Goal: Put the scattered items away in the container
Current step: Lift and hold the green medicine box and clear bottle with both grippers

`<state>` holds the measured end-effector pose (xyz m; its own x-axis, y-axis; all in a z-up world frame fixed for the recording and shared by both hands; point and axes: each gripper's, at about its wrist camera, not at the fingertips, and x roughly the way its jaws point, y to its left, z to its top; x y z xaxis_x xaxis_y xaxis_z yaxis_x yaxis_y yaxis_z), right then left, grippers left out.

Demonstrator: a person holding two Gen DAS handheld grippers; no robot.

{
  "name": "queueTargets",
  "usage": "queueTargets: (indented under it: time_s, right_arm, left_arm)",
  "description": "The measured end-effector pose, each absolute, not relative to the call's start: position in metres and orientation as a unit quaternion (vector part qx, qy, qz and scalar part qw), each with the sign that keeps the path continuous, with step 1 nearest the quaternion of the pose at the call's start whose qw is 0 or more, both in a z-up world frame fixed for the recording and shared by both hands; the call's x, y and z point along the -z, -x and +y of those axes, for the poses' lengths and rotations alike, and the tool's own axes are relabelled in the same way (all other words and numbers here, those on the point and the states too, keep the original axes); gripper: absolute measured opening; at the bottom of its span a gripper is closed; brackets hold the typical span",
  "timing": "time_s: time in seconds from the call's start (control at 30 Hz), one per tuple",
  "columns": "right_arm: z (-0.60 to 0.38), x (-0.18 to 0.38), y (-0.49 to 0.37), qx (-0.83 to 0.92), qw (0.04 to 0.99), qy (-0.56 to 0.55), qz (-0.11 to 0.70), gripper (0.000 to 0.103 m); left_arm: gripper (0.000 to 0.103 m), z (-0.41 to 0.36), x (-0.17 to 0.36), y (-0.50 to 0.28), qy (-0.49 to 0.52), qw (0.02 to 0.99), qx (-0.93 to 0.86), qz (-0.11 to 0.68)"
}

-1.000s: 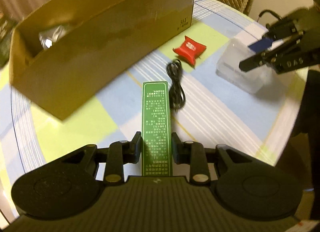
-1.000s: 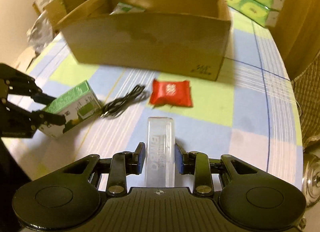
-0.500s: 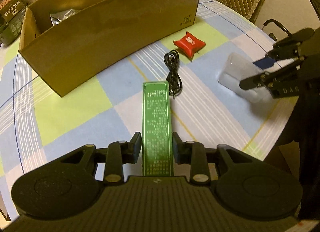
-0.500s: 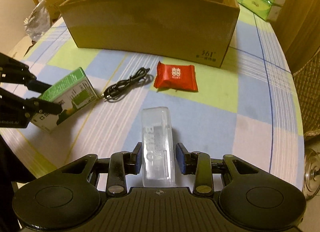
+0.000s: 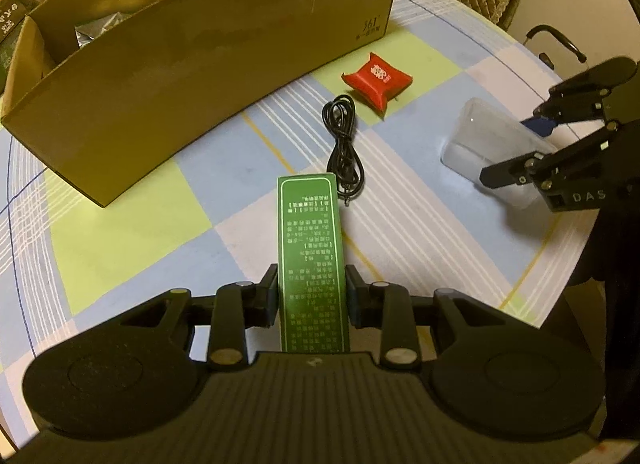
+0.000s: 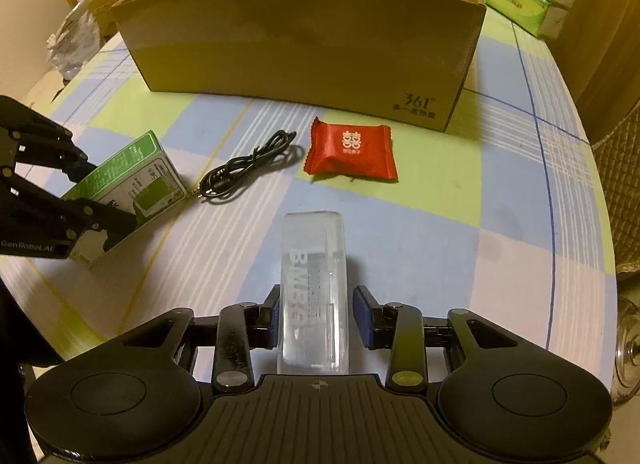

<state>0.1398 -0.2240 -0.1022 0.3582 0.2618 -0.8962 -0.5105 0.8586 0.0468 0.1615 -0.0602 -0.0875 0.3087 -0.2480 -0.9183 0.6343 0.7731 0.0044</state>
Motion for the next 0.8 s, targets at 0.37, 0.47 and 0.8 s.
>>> queueTargets:
  time_s: [0.37, 0.47, 0.8]
  right_arm:
    - [-0.225, 0.102, -0.136, -0.240, 0.816, 0.111, 0.513, 0.028]
    - [-0.225, 0.096, -0.133, -0.240, 0.821, 0.109, 0.507, 0.028]
    - [-0.225, 0.081, -0.122, -0.242, 0.830, 0.107, 0.490, 0.028]
  left_arm:
    - [0.025, -0.055, 0.087, -0.159, -0.181, 0.784, 0.287, 0.520]
    - [0.025, -0.052, 0.083, -0.157, -0.174, 0.786, 0.288, 0.518]
    - [0.025, -0.044, 0.071, -0.147, -0.166, 0.795, 0.280, 0.511]
